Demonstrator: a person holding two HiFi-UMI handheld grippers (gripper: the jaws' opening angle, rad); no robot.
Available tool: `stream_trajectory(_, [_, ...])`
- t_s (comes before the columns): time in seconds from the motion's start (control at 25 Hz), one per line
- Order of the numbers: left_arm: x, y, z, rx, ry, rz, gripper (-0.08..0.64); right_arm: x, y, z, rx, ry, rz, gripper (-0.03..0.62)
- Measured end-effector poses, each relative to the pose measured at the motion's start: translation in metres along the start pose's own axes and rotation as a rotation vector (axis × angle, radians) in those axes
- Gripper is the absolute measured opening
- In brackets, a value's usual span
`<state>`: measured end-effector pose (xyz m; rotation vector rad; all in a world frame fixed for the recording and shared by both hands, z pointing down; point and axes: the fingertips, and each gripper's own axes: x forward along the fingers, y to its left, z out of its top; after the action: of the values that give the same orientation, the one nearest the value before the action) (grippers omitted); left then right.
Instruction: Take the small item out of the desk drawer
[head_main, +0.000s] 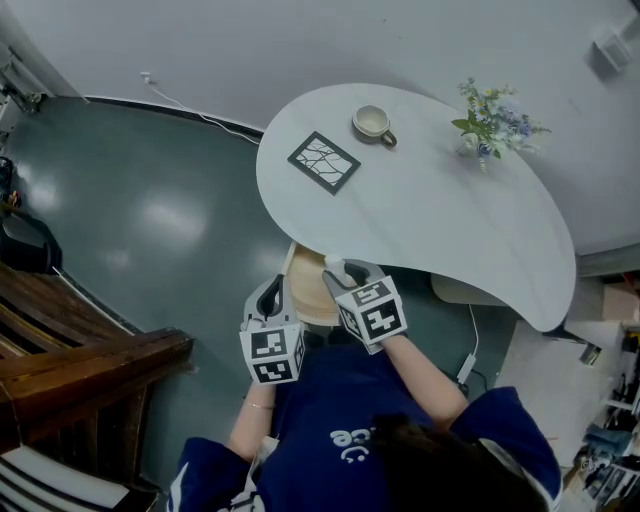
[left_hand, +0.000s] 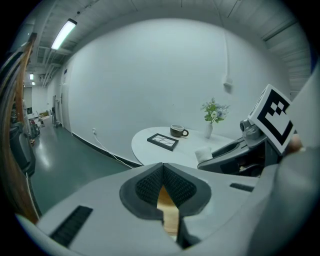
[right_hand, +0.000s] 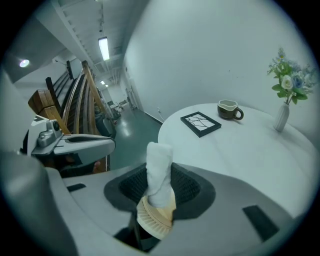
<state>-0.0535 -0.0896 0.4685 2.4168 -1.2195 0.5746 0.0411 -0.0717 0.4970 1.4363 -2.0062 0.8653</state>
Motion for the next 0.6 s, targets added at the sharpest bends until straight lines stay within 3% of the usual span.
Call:
stream_trajectory(0.16, [0.0,-0.008,0.014,0.022,-0.029,-0.032,0.003,-0.015,-0.007,0.007,0.037,-0.055,-0.03,0.144])
stream_trajectory(0.36, [0.0,-0.014,0.029,-0.008,-0.06,-0.063,0.003,-0.039,-0.021,0.018,0.058,-0.132,-0.082,0.144])
stream_trajectory(0.6, [-0.001,-0.02,0.04,0.038,-0.083,-0.078,0.003,-0.066,-0.034,0.041,0.084,-0.247,-0.143,0.144])
